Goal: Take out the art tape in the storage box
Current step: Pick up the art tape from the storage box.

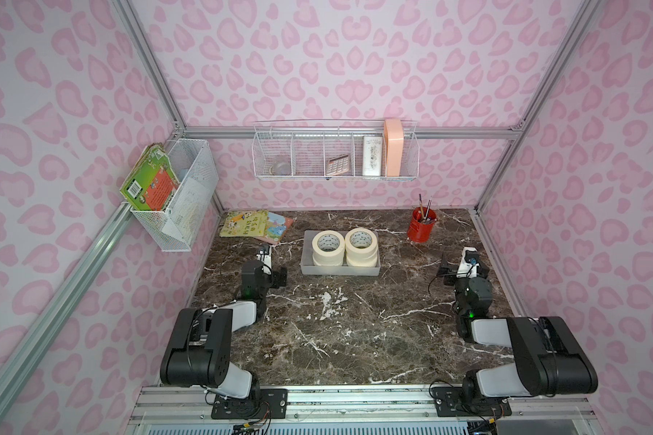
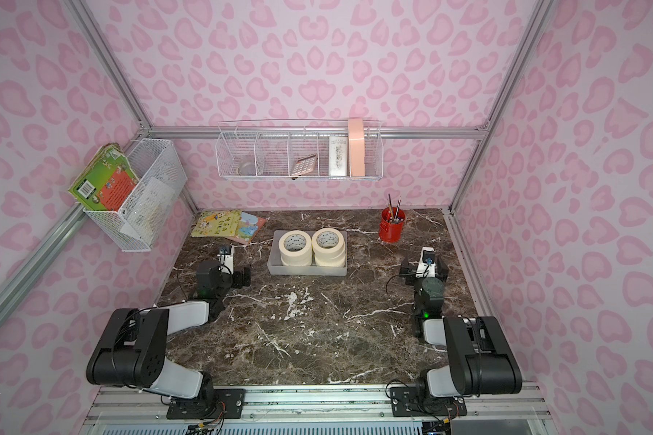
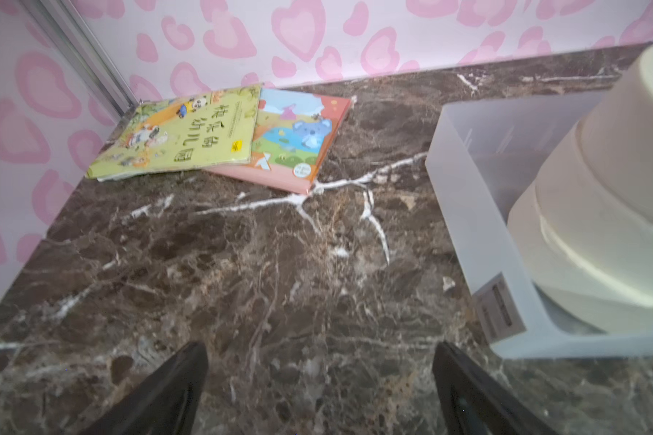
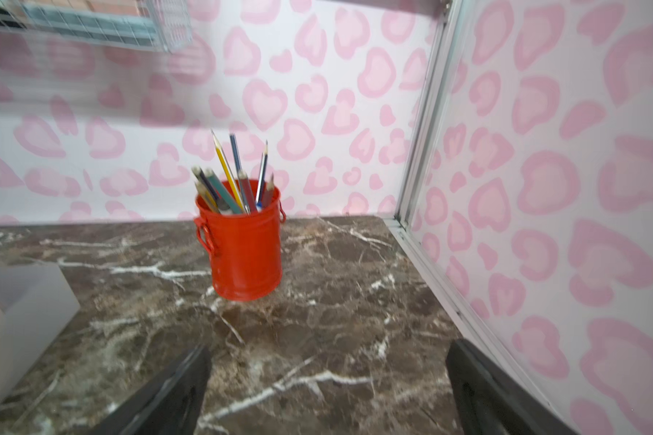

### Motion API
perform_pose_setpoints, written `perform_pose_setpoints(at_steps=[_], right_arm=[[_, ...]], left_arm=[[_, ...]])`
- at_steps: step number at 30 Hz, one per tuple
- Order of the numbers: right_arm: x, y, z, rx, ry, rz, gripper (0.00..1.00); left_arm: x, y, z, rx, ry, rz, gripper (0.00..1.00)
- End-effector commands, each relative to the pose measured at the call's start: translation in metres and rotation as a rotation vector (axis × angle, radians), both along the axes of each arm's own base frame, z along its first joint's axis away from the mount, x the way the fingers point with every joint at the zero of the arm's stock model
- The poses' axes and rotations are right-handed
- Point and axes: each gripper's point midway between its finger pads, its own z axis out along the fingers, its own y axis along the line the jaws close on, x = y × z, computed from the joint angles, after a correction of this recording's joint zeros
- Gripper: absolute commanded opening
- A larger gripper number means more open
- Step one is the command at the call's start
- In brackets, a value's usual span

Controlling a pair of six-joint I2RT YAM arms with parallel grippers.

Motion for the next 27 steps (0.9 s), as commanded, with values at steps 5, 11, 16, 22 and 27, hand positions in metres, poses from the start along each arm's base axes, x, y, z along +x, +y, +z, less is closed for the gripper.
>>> perform_pose_setpoints(at_steps=[5, 11, 16, 22, 27], right_arm=[[0.020, 0.039, 0.006, -0.030, 0.211, 0.051, 1.00], [0.047, 0.077, 0.041, 0.028, 0.333, 0.146, 1.00], [0.052, 0.110, 0.050, 0.017, 0.470, 0.237, 1.00], [0.040, 0.129, 0.057, 0.060, 0.564, 0.320, 0.97], [0.031, 0.136, 0.055, 0.044, 0.609, 0.337, 0.90]], left_arm=[[0.010, -0.039, 0.062, 0.055, 0.120, -0.059, 0.98], [0.013, -0.099, 0.117, 0.066, 0.192, -0.183, 0.98], [0.015, -0.140, 0.106, 0.007, 0.346, -0.284, 0.89], [0.026, -0.158, 0.079, -0.044, 0.474, -0.305, 0.80], [0.036, -0.163, 0.059, -0.050, 0.561, -0.287, 0.78]])
